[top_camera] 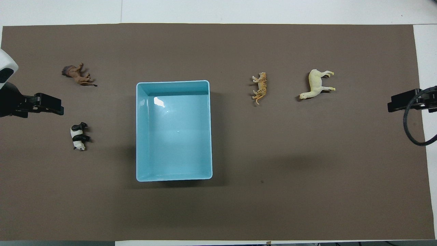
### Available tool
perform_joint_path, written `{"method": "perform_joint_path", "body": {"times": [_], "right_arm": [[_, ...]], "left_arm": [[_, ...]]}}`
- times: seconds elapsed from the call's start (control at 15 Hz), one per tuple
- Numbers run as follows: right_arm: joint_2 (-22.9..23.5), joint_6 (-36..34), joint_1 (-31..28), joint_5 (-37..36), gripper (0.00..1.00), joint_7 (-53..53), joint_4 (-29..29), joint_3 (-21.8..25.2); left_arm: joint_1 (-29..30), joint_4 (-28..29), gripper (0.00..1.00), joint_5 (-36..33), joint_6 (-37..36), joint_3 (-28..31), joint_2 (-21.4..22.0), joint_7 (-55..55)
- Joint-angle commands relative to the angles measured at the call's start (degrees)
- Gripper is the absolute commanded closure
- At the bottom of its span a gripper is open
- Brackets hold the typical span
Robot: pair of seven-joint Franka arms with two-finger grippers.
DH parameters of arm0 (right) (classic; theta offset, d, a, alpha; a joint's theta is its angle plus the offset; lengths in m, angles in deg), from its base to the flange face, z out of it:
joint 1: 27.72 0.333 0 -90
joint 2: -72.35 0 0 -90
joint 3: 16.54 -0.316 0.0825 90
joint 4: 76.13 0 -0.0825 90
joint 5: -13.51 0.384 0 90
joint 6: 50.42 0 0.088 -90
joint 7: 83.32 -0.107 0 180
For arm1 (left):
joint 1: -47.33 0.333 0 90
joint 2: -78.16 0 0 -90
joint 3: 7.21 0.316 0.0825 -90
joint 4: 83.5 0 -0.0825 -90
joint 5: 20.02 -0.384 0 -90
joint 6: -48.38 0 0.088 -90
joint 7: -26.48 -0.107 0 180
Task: Put all toys into storage box
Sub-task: 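Reach the left gripper down to the black-and-white panda figure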
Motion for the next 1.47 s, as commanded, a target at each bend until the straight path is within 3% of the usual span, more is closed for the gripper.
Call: {"method": "perform_joint_path", "body": {"times": [0.0, 0.6, 0.73, 0.93, 1.07, 1.27, 1.4], "right_arm": [[-0.48, 1.44, -0.83, -0.75, 0.00, 0.90, 1.69, -0.21], [-0.66, 0.91, -2.41, -0.66, 0.00, 0.37, 1.61, -0.21], [-0.66, 0.82, -2.85, -0.66, 0.00, 0.37, 1.52, -0.21], [-0.74, 1.26, -2.86, -0.83, 0.00, 0.63, 1.96, -0.21], [-0.40, 1.70, -2.33, -1.71, 0.00, 0.11, 2.05, -0.30], [0.22, 9.84, -0.84, -1.80, 0.00, -3.23, 6.25, -0.48], [3.54, 15.56, 0.48, -1.80, 0.00, -3.41, 8.72, -0.48]], "left_arm": [[0.12, 0.58, 0.00, 0.53, 0.73, 0.12, 0.65, -0.81], [0.47, 2.85, 0.00, 0.18, -0.87, 0.21, 2.49, 0.24], [3.44, 7.85, 0.00, 0.00, 7.18, 0.12, 3.55, -0.54], [4.51, 14.97, 0.00, 0.00, 11.96, 0.21, 3.29, -1.86], [6.27, 21.73, 0.00, 0.00, 22.03, 0.12, 3.29, -1.87], [6.88, 28.60, 0.00, 0.09, 33.65, 0.21, -0.12, -1.34], [7.94, 31.25, 0.00, 0.09, 40.77, 0.12, -2.76, -0.47]]}}
